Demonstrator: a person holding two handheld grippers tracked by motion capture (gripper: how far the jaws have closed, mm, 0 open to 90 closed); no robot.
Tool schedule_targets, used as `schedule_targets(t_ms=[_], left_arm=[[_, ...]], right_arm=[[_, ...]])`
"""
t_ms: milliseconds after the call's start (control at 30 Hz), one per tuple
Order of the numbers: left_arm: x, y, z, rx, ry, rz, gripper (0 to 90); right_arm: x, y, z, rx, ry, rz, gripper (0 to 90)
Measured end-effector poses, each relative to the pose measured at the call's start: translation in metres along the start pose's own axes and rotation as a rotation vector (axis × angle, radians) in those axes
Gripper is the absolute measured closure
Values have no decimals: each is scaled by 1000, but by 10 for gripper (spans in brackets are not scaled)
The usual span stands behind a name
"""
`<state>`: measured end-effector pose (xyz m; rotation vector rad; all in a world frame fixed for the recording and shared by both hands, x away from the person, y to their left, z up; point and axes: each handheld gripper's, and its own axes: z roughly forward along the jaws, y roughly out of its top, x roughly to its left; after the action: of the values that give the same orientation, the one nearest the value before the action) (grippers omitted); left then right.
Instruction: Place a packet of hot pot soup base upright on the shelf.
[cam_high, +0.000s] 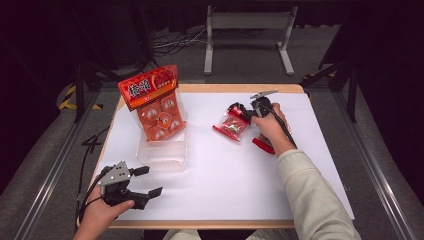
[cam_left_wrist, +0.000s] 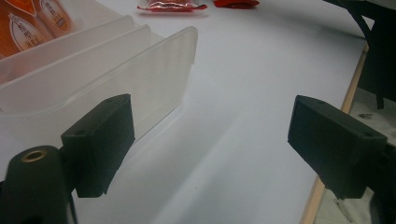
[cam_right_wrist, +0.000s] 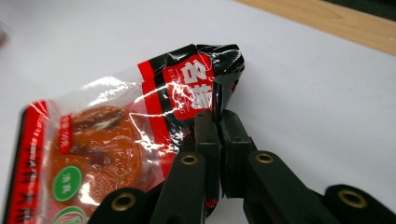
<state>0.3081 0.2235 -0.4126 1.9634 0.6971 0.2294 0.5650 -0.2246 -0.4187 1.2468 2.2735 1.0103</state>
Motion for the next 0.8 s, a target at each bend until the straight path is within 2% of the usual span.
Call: schedule_targets(t_ms=[100,233,467,600,800], left_arm=[[-1,0,0,1,-2,-5,153],[-1,1,1,2,-1,1,154],[0,1,1,4,-2,6,155],[0,1,2,4,-5,2,155],[0,1,2,5,-4,1,155]], right_arm=[[0,5,-10,-51,28,21,882],[4,10,-21,-89,43,26,876],[12,18,-40,-149,62,-2,879],[16,22,-51,-171,80,-2,880],[23,26,-66,-216,112,-37,882]])
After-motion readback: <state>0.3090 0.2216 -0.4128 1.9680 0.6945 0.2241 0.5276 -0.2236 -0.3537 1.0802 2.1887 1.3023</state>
